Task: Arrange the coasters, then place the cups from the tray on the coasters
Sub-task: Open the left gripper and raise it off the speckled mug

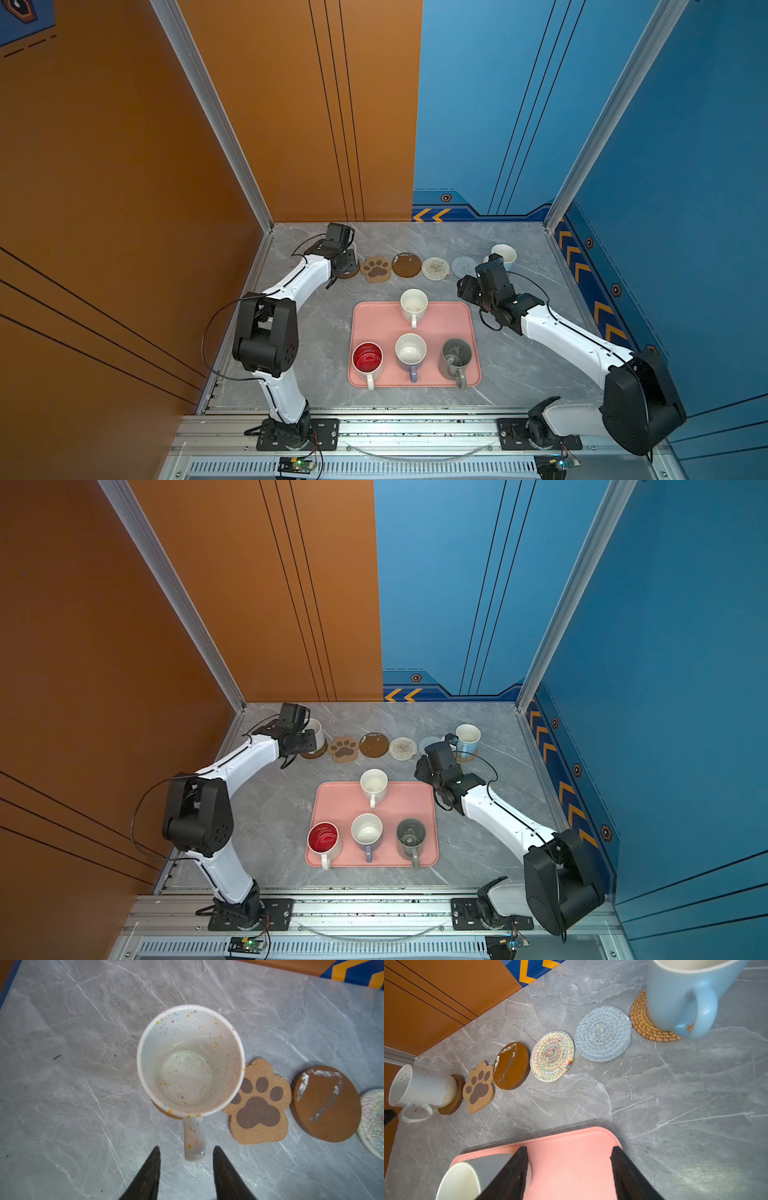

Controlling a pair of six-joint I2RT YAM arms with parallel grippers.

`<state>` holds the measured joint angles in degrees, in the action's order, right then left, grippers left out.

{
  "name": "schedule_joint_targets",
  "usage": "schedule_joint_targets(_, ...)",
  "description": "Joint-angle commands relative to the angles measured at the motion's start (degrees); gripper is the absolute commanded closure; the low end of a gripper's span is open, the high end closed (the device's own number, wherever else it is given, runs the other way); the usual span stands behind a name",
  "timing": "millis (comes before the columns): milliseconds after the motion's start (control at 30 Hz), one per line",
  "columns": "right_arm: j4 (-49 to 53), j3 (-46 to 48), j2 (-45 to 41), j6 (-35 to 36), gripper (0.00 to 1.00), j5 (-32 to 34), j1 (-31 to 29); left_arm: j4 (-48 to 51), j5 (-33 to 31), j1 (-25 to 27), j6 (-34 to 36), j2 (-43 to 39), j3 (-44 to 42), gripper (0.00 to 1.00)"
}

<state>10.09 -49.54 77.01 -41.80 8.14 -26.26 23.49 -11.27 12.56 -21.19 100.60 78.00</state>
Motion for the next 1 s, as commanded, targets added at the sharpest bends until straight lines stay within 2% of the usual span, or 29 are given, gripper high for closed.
schedule_joint_targets(0,1.8,0.1,-1.8,1.2,0.38,1.4,-0.3,-0.3,-3.1,0.9,-1.8,-5.1,-2.2,0.57)
schedule_joint_targets(233,2.7,0.0,-3.3,1.3,0.38,2.4,-1.0,-3.8,-4.3,4.2,-3.1,-14.7,-6.9,0.55)
schedule_joint_targets(467,4.0,-0.4,-5.1,1.3,0.38,4.4,-2.6,-6.7,-5.6,10.5,-4.7,-21.7,-11.3,0.53)
schedule_joint_targets(700,6.4,-1.4,-6.8,1.7,0.38,6.7,-4.8,-8.8,-7.7,19.3,-1.7,-23.1,-15.1,0.52)
schedule_joint_targets(967,13.9,-4.5,-11.7,3.0,0.38,11.4,-8.7,-11.8,-5.7,22.9,0.1,-21.0,-16.4,0.52)
